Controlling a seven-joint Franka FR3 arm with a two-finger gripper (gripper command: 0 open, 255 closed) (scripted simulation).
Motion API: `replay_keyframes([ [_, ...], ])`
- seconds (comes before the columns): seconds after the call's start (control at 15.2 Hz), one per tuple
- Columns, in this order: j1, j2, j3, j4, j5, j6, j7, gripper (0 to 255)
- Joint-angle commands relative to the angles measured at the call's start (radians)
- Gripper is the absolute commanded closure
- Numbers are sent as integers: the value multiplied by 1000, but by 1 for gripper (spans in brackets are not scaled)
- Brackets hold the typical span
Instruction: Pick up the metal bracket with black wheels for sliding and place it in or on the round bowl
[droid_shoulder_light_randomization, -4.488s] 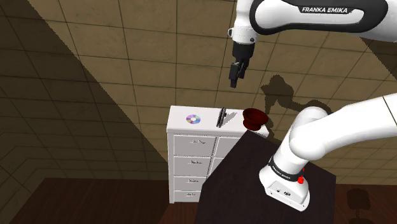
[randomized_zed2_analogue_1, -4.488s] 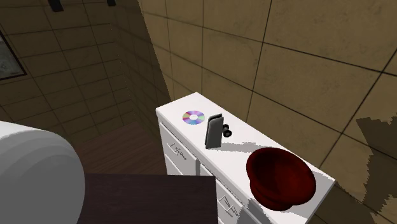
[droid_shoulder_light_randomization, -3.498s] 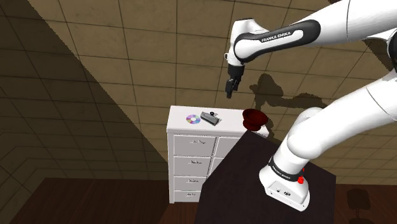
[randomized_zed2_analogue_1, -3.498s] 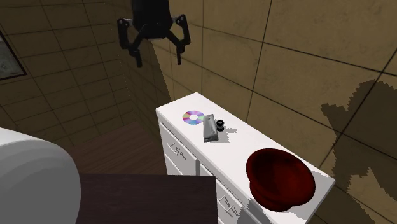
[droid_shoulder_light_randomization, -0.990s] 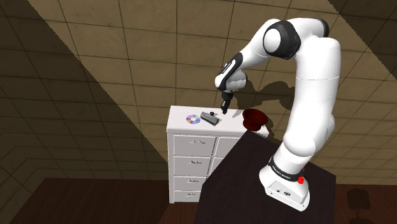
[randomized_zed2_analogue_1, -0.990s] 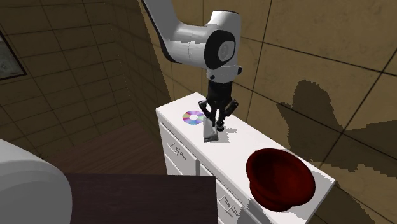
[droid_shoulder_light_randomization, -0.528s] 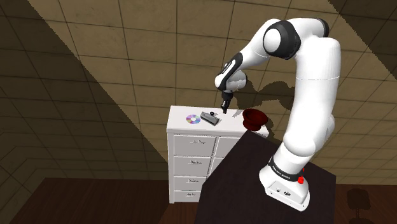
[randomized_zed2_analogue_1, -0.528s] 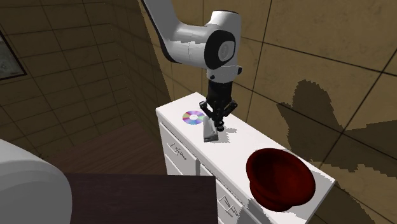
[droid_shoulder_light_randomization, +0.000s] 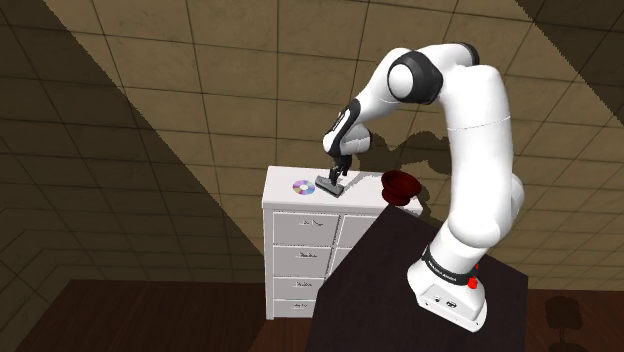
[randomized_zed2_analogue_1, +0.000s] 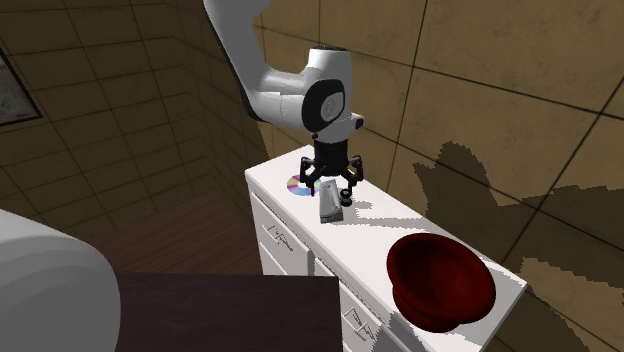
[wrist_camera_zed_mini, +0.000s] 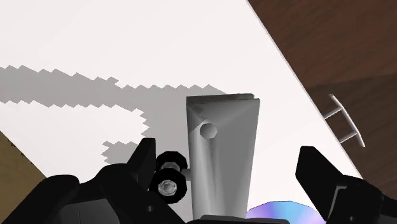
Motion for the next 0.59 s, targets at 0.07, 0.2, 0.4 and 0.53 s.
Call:
replay_keyframes([
  [0.07,29,110,6,75,34,77,93,0],
  [0.2,29,137,10,93,43,91,102,0],
  [0.4,13,178,26,113,53,113,94,0],
  [0.53,3,205,37,127,59,126,90,0],
])
